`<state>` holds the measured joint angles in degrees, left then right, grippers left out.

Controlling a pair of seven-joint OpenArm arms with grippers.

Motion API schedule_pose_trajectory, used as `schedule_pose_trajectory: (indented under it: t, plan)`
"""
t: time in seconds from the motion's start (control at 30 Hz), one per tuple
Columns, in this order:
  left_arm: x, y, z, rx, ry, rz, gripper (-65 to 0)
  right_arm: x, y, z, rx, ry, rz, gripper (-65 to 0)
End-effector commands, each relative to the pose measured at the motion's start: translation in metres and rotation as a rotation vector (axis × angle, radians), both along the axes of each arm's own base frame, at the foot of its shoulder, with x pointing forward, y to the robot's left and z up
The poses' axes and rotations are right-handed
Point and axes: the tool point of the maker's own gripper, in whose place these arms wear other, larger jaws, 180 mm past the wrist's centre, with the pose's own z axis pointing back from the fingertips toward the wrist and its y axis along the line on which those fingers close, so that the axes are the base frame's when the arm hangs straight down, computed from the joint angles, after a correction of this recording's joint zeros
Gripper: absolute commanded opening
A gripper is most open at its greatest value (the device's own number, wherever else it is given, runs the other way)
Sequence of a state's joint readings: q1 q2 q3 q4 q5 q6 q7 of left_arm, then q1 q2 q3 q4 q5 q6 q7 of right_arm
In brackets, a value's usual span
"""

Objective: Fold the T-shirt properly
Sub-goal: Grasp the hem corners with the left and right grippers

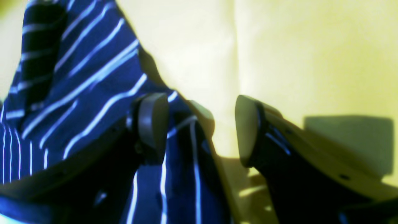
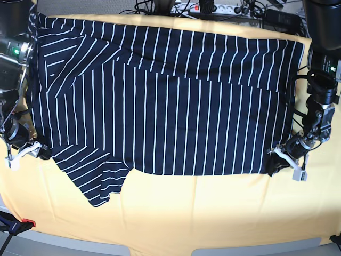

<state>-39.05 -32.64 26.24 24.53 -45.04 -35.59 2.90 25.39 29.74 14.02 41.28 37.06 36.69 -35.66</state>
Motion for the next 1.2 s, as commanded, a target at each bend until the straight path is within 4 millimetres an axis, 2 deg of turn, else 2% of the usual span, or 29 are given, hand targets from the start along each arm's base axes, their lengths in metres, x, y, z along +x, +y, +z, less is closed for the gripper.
schedule_pose_trajectory:
  t: [0.0,0.07,0.13,0.23,0.33,0.37,0.57,0.7,0.9,1.1,1.17]
  plan:
    - [0.008,0.005,0.014,0.009,-0.027,0.002,-65.0,0.006,-0.002,0.011,-0.009,-0.019,0.014,-28.6]
    - [0.008,0.005,0.014,0.01,-0.027,0.002,-65.0,0.006,0.006,0.009,0.001,-0.018,0.037,-29.3]
    - [0.008,0.006,0.014,0.011,-0.026,0.003,-65.0,0.006,0.011,0.008,0.008,-0.017,0.053,-33.8]
    - [0.008,0.006,0.014,0.011,-0.027,0.003,-65.0,0.004,0.011,0.007,0.005,-0.007,0.066,-45.1]
    - [0.008,0.005,0.014,0.01,-0.027,0.002,-65.0,0.004,0.009,0.01,0.002,-0.011,0.068,-62.8]
    - [0.008,0.005,0.014,0.009,-0.028,0.002,-65.0,0.004,0.009,0.011,0.004,-0.016,0.066,-65.0]
    - [0.01,0.004,0.019,0.001,-0.044,-0.007,-65.0,0.019,0.004,0.029,0.001,-0.103,0.04,-65.0]
    - [0.014,0.003,0.025,0.006,-0.069,-0.008,-65.0,0.034,0.004,0.048,-0.006,-0.144,0.043,-65.0]
    - [0.023,0.003,0.042,0.049,-0.155,-0.026,-65.0,0.046,0.0,0.062,-0.062,-0.172,0.051,-65.0]
    - [0.038,0.019,0.056,0.094,-0.19,0.054,-65.0,0.048,-0.004,0.063,-0.108,-0.178,0.055,-65.0]
    - [0.043,0.018,0.065,0.11,-0.217,0.043,-65.0,0.049,-0.005,0.063,-0.12,-0.186,0.054,-65.0]
